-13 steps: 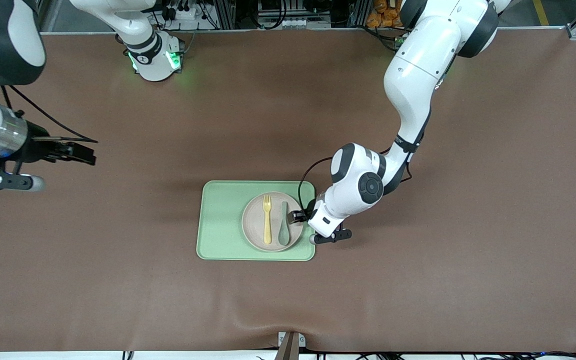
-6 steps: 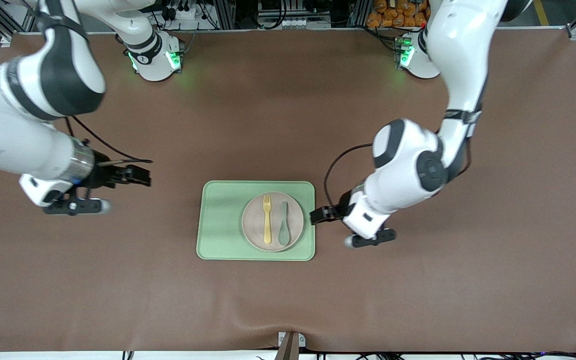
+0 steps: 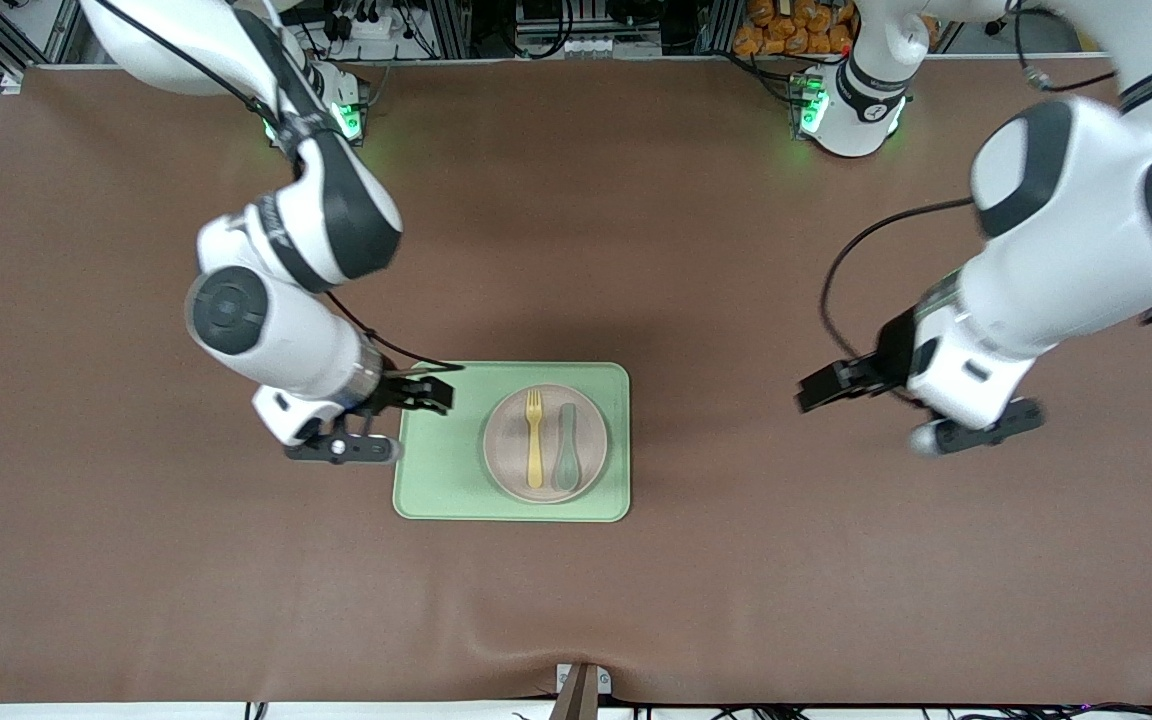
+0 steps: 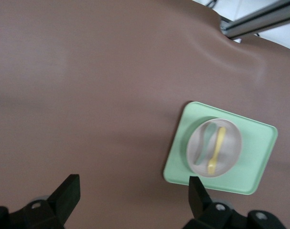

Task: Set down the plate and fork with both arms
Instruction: 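Lower the right gripper and grasp the yellow fork's handle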

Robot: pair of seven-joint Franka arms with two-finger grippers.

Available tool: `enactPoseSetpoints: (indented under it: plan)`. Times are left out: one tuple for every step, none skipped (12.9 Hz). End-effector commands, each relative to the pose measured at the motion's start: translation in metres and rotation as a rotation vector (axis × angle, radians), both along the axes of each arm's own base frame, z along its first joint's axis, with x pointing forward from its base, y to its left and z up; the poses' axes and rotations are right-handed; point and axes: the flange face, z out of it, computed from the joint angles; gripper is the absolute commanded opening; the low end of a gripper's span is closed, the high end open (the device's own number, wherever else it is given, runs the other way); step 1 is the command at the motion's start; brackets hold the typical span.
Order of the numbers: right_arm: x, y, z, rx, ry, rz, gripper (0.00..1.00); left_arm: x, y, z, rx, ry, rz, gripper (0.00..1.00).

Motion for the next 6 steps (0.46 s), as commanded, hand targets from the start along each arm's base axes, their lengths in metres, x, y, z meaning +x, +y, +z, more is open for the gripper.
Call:
enactPoseSetpoints:
  plan:
    - [0.017, 0.036, -0.024, -0.048, -0.027, -0.017, 1.0, -0.031, 0.033, 0.037, 0.089, 0.023, 0.018, 1.0]
    - [0.015, 0.048, -0.036, -0.049, -0.037, -0.015, 1.0, -0.039, 0.047, 0.051, 0.096, 0.034, 0.028, 1.0]
    - [0.013, 0.058, -0.05, -0.049, -0.041, -0.012, 0.97, -0.045, 0.06, 0.059, 0.11, 0.041, 0.036, 1.0]
    - [0.012, 0.067, -0.064, -0.045, -0.05, -0.006, 0.93, -0.053, 0.072, 0.068, 0.155, 0.041, 0.014, 1.0]
    - [0.009, 0.079, -0.078, -0.044, -0.061, 0.007, 0.9, -0.059, 0.078, 0.071, 0.177, 0.04, -0.03, 1.0]
    - [0.008, 0.083, -0.09, -0.054, -0.066, 0.019, 0.86, -0.066, 0.095, 0.078, 0.179, 0.029, -0.048, 1.0]
